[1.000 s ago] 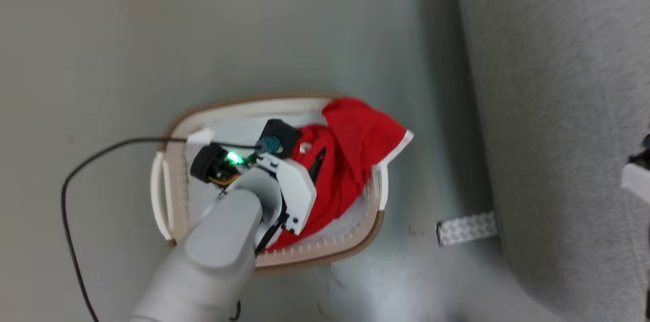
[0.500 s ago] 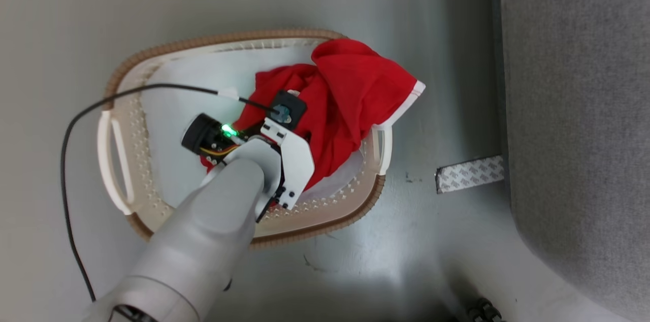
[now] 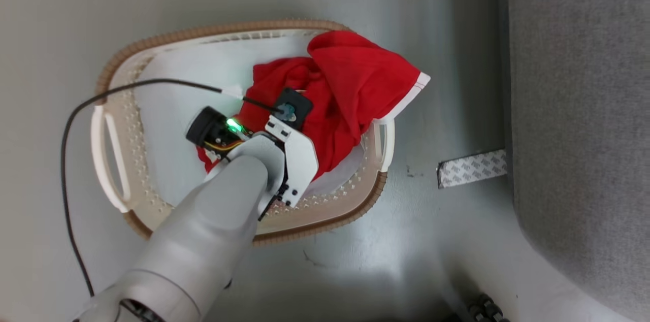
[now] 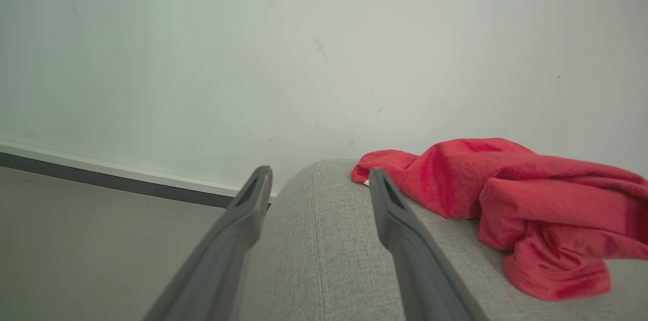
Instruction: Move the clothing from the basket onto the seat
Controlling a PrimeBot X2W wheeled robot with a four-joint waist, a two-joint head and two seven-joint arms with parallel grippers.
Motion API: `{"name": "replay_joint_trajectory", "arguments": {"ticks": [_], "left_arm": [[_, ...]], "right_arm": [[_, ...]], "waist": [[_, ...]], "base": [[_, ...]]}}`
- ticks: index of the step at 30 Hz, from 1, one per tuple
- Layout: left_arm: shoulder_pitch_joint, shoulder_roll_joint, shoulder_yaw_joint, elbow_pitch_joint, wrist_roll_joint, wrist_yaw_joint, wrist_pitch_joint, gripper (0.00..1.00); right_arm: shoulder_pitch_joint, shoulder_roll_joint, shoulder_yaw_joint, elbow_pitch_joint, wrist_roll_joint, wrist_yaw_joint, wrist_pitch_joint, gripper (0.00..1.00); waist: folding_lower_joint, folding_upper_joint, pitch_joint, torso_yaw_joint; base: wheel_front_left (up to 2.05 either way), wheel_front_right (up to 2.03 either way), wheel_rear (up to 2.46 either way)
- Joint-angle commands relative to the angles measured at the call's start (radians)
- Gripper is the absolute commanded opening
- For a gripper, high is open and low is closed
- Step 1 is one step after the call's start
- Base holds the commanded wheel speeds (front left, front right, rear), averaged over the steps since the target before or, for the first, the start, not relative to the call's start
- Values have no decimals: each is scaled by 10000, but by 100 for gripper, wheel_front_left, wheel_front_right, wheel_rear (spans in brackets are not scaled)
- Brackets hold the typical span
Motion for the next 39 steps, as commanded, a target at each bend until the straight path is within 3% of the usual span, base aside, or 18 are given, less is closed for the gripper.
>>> {"name": "replay_joint_trajectory", "arguments": {"ticks": [1, 14, 23, 29, 39], "left_arm": [[177, 58, 10, -16, -155, 17, -119, 0], [2244, 45, 74, -886, -2262, -174, -1764, 0], [3770, 112, 193, -1775, -2925, 4, -2370, 0], [4258, 541, 419, -3102, -3163, 316, -2312, 0], [3736, 1770, 1137, -6835, -3312, 1383, -1315, 0]], "right_arm": [[-76, -12, 13, 81, -29, -21, 9, 100], [502, -38, 122, 1584, 153, -21, 9, 100], [1705, -4, 440, 2710, 69, -22, 9, 100], [2479, -5, 622, 3372, -23, -21, 9, 100], [3106, 2, 1677, 4303, 185, -21, 9, 100]], "waist": [[-2, 0, -302, 99], [-2, 0, -4180, 946], [-2, 0, -7199, 1574], [-2, 0, -8765, 1884], [-2, 0, -10149, 2029]], "base": [[0, 0, 0], [0, 0, 0], [0, 0, 0], [0, 0, 0], [0, 0, 0]]}}
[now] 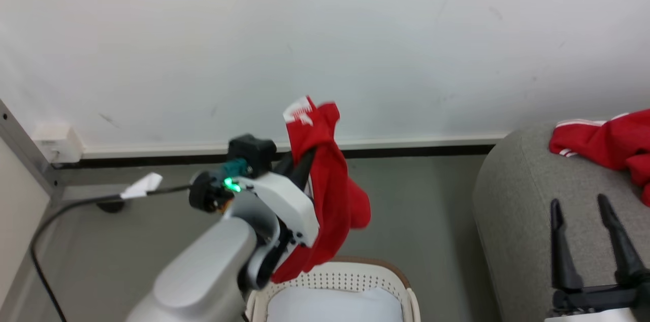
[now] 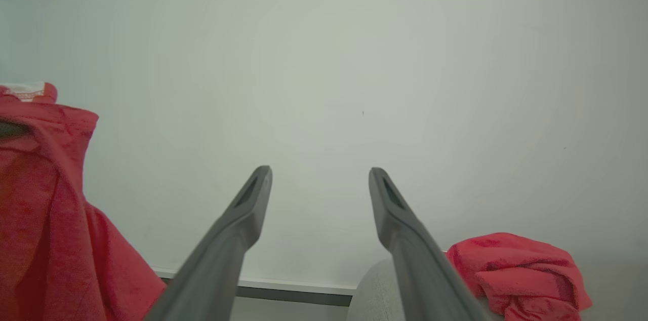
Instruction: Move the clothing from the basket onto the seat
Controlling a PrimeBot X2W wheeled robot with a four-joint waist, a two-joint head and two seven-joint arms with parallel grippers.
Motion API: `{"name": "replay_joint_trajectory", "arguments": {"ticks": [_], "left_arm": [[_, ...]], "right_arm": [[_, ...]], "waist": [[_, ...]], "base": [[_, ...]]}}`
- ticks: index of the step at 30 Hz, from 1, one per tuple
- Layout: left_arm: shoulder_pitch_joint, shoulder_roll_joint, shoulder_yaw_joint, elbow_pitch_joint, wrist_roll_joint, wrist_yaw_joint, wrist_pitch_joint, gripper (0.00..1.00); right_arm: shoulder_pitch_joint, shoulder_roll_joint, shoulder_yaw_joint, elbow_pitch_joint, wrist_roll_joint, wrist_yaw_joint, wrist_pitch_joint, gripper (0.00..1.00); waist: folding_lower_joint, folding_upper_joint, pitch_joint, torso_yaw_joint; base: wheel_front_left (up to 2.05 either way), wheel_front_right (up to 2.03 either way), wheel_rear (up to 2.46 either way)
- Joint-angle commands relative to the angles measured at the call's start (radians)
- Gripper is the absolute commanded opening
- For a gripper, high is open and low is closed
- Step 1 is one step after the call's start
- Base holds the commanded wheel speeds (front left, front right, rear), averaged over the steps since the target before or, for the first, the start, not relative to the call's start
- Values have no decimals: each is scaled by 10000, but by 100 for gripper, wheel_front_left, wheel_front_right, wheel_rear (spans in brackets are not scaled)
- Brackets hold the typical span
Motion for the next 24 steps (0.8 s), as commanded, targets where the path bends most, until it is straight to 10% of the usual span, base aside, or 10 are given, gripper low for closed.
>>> {"name": "replay_joint_trajectory", "arguments": {"ticks": [1, 11, 24], "left_arm": [[-180, 257, 116, -333, 53, 123, 115, 0], [-1287, 1521, 801, -2692, 225, 756, 1268, 0], [-859, 1840, 722, -4039, 98, 1119, 1825, 0]], "right_arm": [[187, -7, 176, 118, 46, -21, 9, 100], [349, -9, 1502, 515, 298, -21, 9, 100], [-398, -744, 3547, -24, 1073, -22, 9, 100]], "waist": [[5, 0, -309, 87], [5, 0, -707, -208], [5, 0, -730, -266]], "base": [[0, 0, 0], [0, 0, 0], [0, 0, 0]]}}
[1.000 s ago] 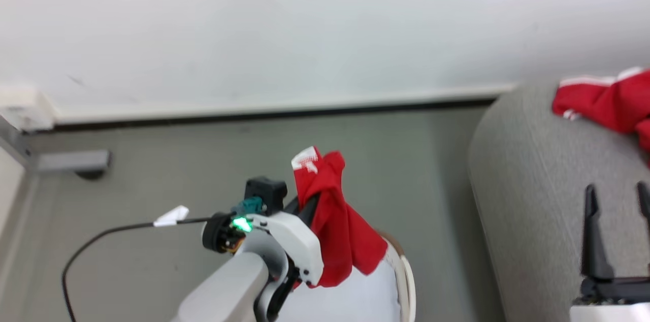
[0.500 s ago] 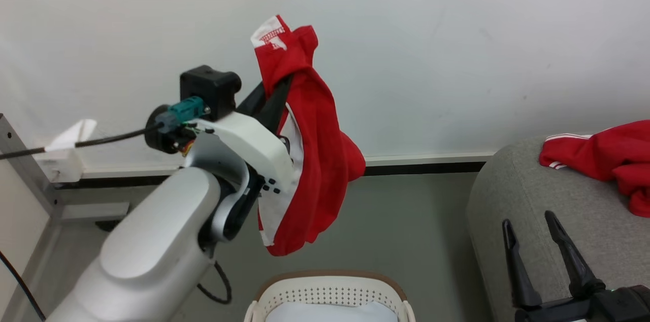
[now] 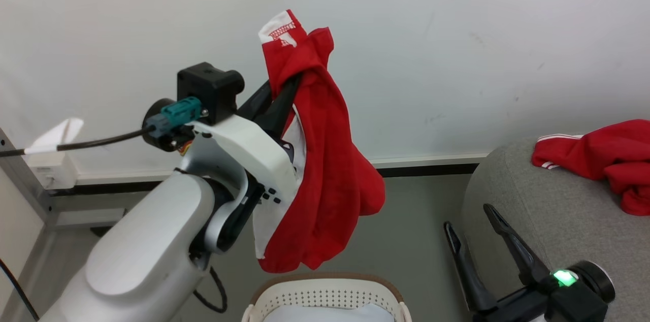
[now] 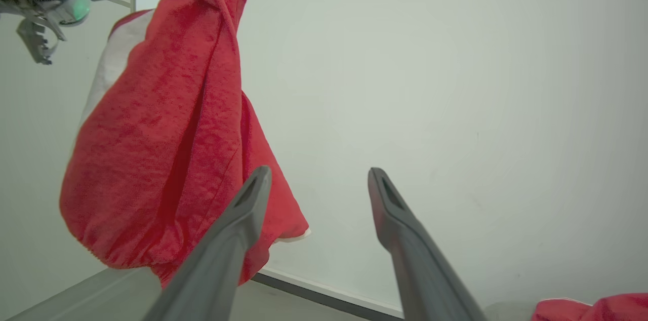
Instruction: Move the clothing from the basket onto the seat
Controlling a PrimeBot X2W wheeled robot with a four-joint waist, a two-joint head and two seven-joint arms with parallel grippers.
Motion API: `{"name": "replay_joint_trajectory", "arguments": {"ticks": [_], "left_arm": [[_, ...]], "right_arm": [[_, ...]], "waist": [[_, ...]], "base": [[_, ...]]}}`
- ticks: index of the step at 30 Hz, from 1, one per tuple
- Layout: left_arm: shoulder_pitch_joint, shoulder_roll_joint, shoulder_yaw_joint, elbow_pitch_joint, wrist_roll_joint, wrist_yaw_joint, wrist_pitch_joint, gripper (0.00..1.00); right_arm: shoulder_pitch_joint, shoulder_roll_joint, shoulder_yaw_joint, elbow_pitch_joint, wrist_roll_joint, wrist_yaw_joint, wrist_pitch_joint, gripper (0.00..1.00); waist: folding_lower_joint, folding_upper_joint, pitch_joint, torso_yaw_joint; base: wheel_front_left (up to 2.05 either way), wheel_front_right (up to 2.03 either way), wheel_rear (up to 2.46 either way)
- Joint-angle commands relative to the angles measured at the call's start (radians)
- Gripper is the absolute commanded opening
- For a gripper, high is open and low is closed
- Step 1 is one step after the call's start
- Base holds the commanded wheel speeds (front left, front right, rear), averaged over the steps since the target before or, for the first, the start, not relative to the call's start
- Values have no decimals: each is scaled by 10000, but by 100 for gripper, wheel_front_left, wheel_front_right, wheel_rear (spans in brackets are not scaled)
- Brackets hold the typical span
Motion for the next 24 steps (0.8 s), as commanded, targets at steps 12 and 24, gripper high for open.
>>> {"name": "replay_joint_trajectory", "arguments": {"ticks": [12, 24], "left_arm": [[299, -444, -528, -304, -156, -179, -1, 0], [66, -1175, -1172, 145, -291, -669, -47, 0]], "right_arm": [[-4442, -2346, 4173, 1287, 2177, -24, 1141, 100], [-7802, -1198, 7356, 5658, 3550, -24, 963, 100]], "waist": [[0, -1, 74, 154], [0, -1, 97, 547]], "base": [[0, 0, 0], [0, 0, 0]]}}
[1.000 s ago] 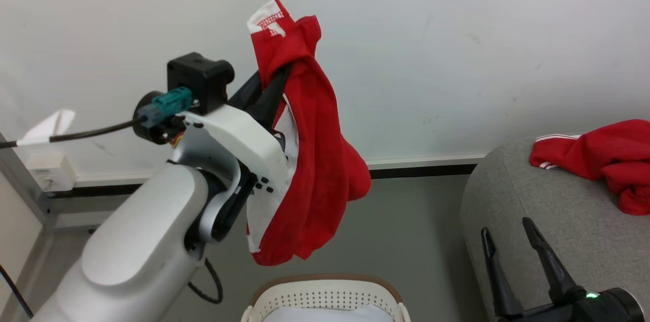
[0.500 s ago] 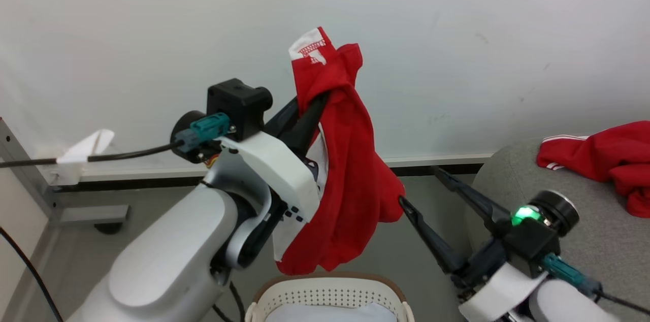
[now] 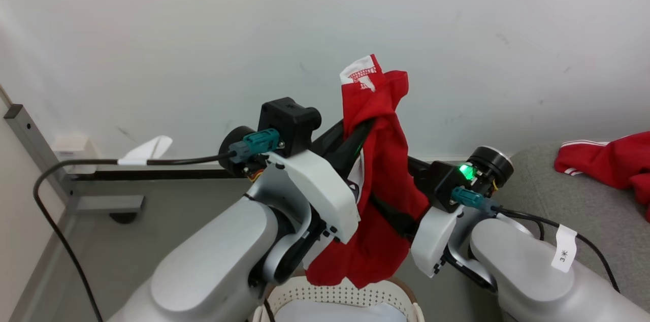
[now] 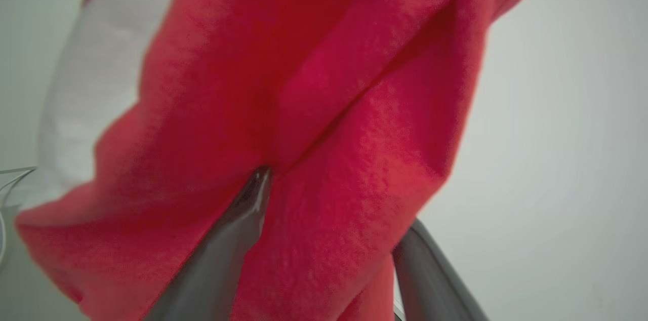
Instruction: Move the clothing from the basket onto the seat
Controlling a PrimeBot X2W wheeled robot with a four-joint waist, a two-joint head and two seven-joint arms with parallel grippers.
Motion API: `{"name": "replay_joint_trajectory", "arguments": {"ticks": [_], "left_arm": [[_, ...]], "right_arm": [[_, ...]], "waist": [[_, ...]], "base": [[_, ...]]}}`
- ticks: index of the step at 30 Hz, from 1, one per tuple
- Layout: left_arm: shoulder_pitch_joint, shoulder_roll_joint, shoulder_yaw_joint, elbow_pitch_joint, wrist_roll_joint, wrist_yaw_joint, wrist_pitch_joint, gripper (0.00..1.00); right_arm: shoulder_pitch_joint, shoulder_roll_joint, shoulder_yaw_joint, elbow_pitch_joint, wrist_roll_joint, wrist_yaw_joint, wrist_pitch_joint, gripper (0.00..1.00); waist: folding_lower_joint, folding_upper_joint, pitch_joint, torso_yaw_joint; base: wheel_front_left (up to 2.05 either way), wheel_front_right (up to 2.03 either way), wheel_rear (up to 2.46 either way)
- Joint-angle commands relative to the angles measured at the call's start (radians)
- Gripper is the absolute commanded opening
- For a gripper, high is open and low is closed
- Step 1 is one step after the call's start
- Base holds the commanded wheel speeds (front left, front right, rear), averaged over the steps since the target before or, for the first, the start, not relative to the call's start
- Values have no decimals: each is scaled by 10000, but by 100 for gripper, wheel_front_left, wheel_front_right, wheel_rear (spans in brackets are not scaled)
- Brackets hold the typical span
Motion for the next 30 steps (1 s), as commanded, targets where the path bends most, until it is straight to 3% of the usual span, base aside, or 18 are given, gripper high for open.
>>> {"name": "replay_joint_trajectory", "arguments": {"ticks": [1, 4, 5, 6, 13, 17, 18, 19, 20, 30], "left_arm": [[-48, -26, 1, 25, -134, -32, -79, 0], [-5, -83, -32, 103, -186, -131, -111, 0], [2, -102, -45, 124, -215, -136, -125, 0], [12, -128, -50, 153, -244, -168, -142, 0], [105, 73, 44, 382, -214, -53, -208, 0], [189, 140, 61, 558, -140, 46, -284, 0], [216, 171, 56, 597, -110, 50, -317, 35], [216, 234, 19, 662, -22, 80, -350, 76], [228, 283, -15, 744, 43, 103, -346, 100], [866, 349, -301, 1292, -60, 0, -637, 100]], "right_arm": [[-132, 90, 135, 207, 107, -22, -72, 100], [-253, 566, 780, 858, 963, -21, -171, 100], [-325, 645, 1043, 991, 1268, -22, -228, 45], [-349, 710, 1218, 1087, 1645, -22, -308, 0], [-667, 634, 1893, 1347, 3043, -22, -880, 0], [-680, 441, 1491, 1244, 3668, -21, -978, 0], [-598, 425, 1173, 1090, 3848, -21, -988, 0], [-454, 404, 909, 958, 4044, -21, -976, 0], [-307, 344, 694, 817, 4224, -21, -964, 0], [319, -470, -1342, 137, 4575, -21, -970, 0]], "waist": [[-1, -1, -6, 23], [-1, -1, -21, 43], [-1, -1, -23, 55], [-1, -1, -30, 73], [-1, -1, -36, 110], [-1, -1, -15, 67], [-1, -1, -2, 46], [-1, -1, 12, 22], [-1, -1, 26, -2], [-1, -1, 148, -362]], "base": [[0, 0, 0], [0, 0, 0], [0, 0, 0], [0, 0, 0], [0, 0, 0], [0, 0, 0], [0, 0, 0], [0, 0, 0], [0, 0, 0], [0, 0, 0]]}}
